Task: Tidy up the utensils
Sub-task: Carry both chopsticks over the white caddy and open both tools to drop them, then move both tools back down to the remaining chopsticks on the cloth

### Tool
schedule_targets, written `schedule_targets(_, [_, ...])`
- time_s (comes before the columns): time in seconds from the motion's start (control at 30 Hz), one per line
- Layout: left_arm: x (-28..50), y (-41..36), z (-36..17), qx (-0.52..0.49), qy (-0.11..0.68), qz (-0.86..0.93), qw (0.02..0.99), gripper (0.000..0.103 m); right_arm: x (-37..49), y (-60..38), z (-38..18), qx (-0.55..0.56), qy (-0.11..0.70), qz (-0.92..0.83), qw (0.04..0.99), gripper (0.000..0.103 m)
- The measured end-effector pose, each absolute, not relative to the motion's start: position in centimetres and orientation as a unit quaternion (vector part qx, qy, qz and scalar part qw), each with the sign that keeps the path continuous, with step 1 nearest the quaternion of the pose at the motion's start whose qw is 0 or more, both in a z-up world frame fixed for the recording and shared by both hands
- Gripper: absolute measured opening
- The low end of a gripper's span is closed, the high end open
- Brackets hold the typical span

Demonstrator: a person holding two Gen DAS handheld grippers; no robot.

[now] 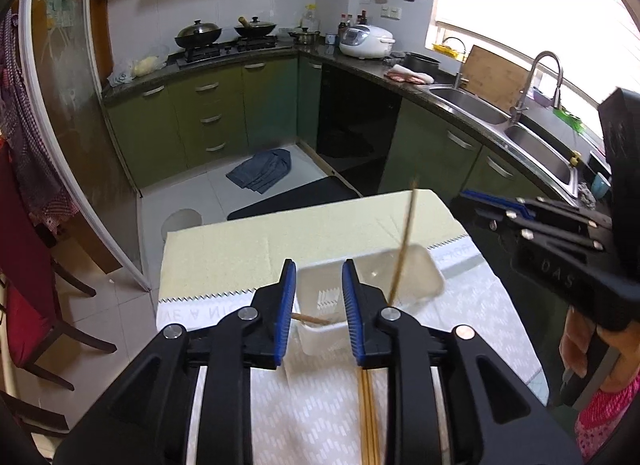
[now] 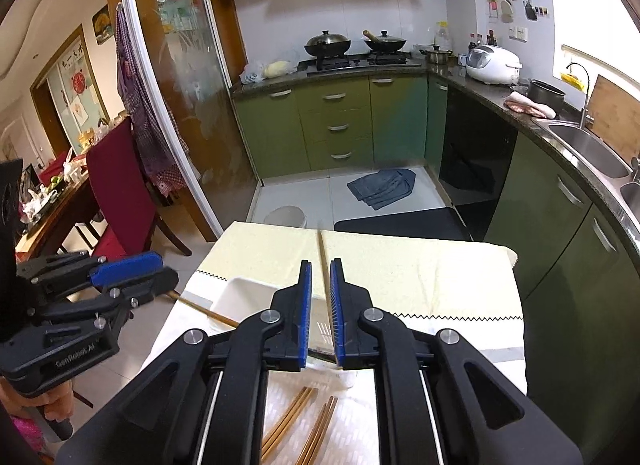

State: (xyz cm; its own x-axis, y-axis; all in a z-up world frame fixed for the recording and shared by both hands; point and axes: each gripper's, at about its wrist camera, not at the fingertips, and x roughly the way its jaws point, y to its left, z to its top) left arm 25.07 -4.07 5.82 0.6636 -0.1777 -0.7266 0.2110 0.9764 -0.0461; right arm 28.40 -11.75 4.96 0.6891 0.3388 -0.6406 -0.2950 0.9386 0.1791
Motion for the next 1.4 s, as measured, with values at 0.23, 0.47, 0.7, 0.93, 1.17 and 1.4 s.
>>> schedule_targets(0.23, [21.1,-5.2,3.1,0.052,0.436,-0.132,0.889,0.024,23.6,-14.7,5.1,0.041,0.359,0.181,0.915,0.018])
schedule_targets(0.47, [19.0,-6.6,-3.6,0.081,0.509,-0.143,0.845,0.024,18.9,-18.5,1.1,0.033,0.401,0.159,0.901,0.024])
schedule_targets(0.7, [20.2,-7.9,-10.7,0.077,0.579,-0.136,0.800,0.024,16.7,-19.7,-5.5,0.023,0.472,0.160,0.867,0.024])
schedule_targets(0.93, [21.1,-8.6,-13.5,0.081,0.603,-0.127,0.783,0.024,16.9,-19.2,-10.0,0.027,0.518,0.168,0.838,0.024])
schedule_targets(1.17, [21.6,-9.1,-14.9,0.085,0.616,-0.126,0.773,0.024,18.0,-18.2,-10.5,0.022,0.531,0.177,0.828,0.024])
schedule_targets(1.4, [22.2,-10.1,-15.8,0.096,0.617,-0.125,0.771,0.024,18.6,-16.6,-11.7,0.012,0.545,0.182,0.818,0.024])
